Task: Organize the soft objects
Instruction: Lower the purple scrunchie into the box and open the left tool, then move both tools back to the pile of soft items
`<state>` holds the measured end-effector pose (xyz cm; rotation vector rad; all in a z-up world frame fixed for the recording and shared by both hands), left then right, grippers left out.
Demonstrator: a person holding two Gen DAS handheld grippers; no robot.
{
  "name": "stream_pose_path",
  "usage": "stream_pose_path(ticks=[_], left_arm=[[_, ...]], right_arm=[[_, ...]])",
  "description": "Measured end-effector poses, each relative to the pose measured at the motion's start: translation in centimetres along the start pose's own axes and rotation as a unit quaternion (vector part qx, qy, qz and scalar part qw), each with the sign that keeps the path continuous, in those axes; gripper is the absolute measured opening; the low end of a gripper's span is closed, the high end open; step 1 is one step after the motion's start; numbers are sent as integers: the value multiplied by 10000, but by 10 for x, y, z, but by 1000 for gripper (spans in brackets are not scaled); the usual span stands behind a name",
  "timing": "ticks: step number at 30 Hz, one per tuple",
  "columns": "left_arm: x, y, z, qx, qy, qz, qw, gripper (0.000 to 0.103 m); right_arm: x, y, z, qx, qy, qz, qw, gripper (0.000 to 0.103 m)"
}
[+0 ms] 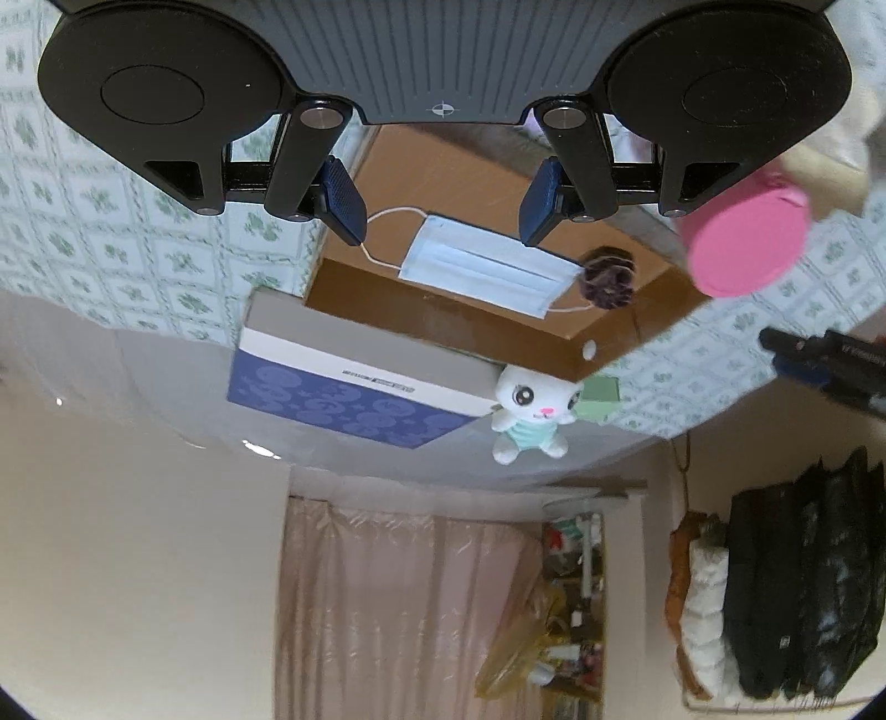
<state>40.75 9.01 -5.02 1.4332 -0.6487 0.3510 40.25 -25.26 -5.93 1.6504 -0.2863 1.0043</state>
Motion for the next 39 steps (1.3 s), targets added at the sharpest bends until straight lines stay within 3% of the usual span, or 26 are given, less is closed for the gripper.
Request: stream_pose_path(ticks=[11, 22, 39], left_arm=[[-86, 99, 17, 469, 528, -129, 9974, 53], [-161, 173, 35, 615, 957, 54, 9935, 53], [-215, 197, 95, 239, 1066, 135, 9939, 53]], right_arm=[[-49, 110, -47, 175, -566, 265, 9979, 62], [-109, 169, -98, 310, -872, 121, 9956, 62], [-153, 202, -141, 292, -868, 16, 9958, 62]])
Point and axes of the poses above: each gripper's, at about its wrist camera, not at the fingertips, and y roughly against the way its jaws point, z to its right, x to its top, the point moved 2 cm from there along -y, roughly the way its jaws point, and after that the axes turned 11 degrees about -z, right-handed, at the moved point
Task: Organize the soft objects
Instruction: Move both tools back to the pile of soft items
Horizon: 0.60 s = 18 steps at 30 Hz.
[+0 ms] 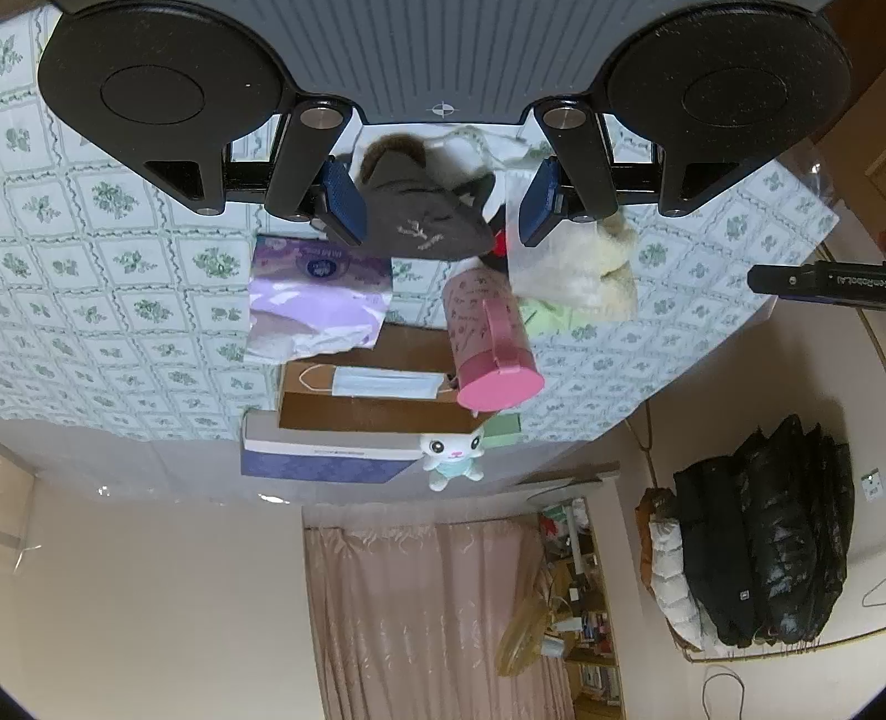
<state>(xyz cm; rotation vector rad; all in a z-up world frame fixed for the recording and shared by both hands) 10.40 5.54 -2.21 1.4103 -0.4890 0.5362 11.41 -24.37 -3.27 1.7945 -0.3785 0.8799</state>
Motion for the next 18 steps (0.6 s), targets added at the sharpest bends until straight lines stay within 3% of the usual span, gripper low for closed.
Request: stream_pose_path(ticks=[18], left_arm=[[-11, -38, 36, -359, -136, -93, 9992, 53]], right_arm=[[-12, -26, 2, -92, -200, -321, 9992, 62]])
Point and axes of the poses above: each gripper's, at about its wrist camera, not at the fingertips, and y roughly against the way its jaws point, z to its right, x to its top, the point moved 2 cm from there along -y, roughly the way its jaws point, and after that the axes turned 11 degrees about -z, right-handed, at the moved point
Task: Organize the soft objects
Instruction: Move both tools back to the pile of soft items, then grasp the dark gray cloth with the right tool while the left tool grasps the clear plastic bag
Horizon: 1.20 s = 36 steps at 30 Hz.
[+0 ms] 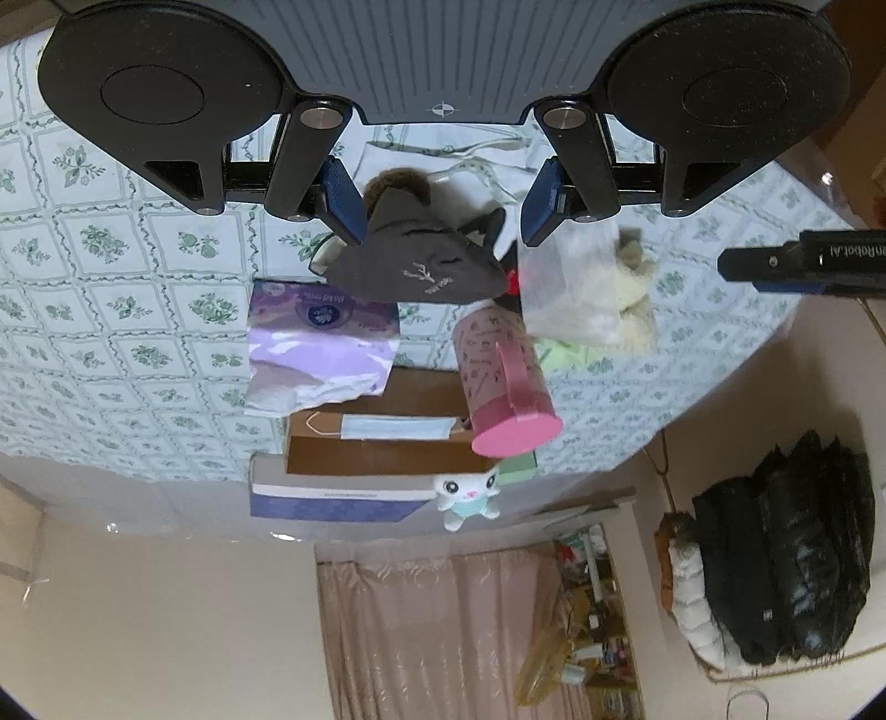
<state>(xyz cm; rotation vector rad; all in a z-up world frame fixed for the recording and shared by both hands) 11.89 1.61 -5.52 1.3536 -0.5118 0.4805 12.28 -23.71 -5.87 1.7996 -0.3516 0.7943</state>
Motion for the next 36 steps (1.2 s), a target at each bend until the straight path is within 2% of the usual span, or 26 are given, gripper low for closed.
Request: stream_pose_path(ticks=[8, 16, 22, 25, 30, 32, 34, 36], left_arm=[[4, -39, 2, -3, 55, -243, 9997, 53], [7, -78, -3, 98, 105, -463, 9988, 53], [9, -99, -6, 45, 151, -505, 9986, 53], [11, -108, -6, -18, 202, -549, 9983, 53], [15, -122, -2, -32, 130, -526, 9985, 53], [17, -126, -2, -59, 150, -526, 9985, 52], [18, -129, 0, -67, 142, -513, 9986, 49], [18, -130, 2, -89, 84, -498, 9987, 48]], right_arm=[[-5, -38, -14, -503, 843, -55, 9952, 62], [-6, -90, -28, -872, 1773, -159, 9801, 62], [-5, -124, -29, -1166, 2197, -246, 9683, 62], [-3, -131, -26, -1131, 2186, -256, 9689, 61], [0, -139, -18, -1090, 2090, -276, 9714, 38], [0, -140, -14, -1061, 2050, -286, 9726, 19], [0, -139, -10, -1052, 1977, -231, 9743, 12], [0, -134, -5, -1007, 1873, -174, 9770, 11]])
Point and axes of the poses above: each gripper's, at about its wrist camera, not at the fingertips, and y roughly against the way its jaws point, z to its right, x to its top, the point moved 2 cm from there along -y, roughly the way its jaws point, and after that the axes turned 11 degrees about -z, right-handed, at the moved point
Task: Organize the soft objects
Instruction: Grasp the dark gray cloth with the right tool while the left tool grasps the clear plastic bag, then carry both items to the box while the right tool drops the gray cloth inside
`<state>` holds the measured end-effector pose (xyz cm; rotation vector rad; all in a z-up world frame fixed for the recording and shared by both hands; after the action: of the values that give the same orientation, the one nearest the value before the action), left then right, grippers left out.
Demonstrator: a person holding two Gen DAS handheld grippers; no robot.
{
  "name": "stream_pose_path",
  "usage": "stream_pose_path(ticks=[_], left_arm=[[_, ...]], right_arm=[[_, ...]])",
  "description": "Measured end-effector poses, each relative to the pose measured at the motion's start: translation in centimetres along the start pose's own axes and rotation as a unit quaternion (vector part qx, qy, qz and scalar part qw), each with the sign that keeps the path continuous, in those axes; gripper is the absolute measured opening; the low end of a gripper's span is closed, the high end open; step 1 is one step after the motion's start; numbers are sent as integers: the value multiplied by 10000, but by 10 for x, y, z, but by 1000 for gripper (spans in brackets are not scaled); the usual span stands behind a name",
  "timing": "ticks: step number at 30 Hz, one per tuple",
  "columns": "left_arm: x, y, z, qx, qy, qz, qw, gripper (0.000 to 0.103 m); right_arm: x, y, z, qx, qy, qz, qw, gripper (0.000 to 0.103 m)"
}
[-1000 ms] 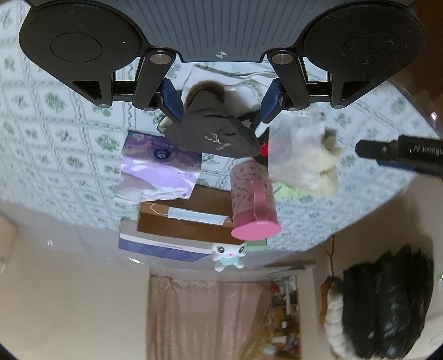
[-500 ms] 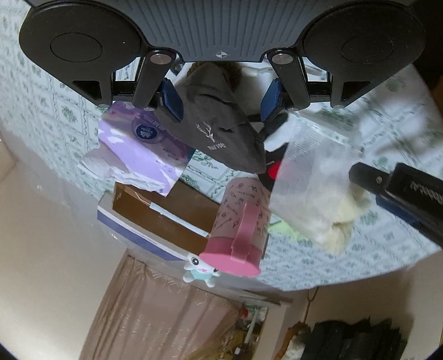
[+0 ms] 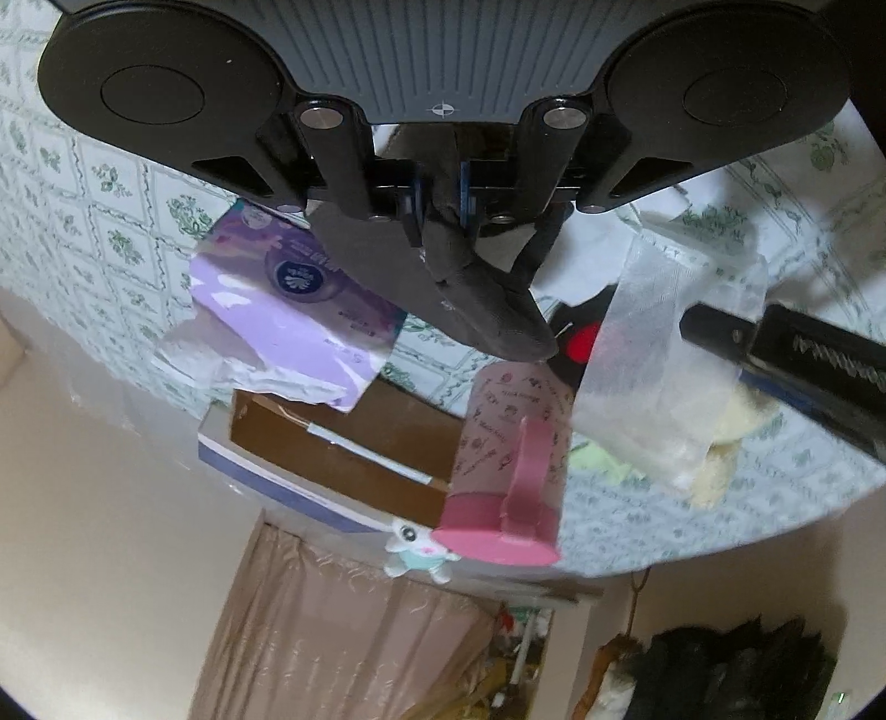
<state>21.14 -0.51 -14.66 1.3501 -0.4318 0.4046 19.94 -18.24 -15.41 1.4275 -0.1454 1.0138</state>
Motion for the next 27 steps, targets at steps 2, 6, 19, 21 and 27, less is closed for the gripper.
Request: stream_pose_path(ticks=[2, 6, 19, 21, 27], left_arm=[[0, 0, 1, -18, -60, 24, 10000, 46], [0, -1, -1, -88, -57, -2, 9999, 29], [5, 32, 7, -327, -519, 478, 9970, 0], [8, 42, 7, -319, -608, 571, 9960, 0], [18, 69, -3, -101, -805, 809, 9934, 0]], right_arm=[[-2, 7, 9, 137, -183, 95, 9997, 10], [-5, 23, 33, 360, -768, 243, 9961, 10], [2, 86, 97, 545, -1902, 994, 9752, 10], [5, 92, 99, 518, -1868, 1071, 9752, 10], [17, 110, 96, 498, -1670, 1293, 9762, 10]])
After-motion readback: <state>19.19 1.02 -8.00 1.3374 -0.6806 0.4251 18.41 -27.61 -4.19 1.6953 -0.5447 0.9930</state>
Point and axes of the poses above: each gripper's, at about its wrist camera, not at the fingertips, and y roughly against the way its jaws point, z to its right, x to its top, the point moved 2 cm from there along -y, roughly the way its jaws point, and after that the axes turned 11 degrees about -z, right-handed, at the moved point
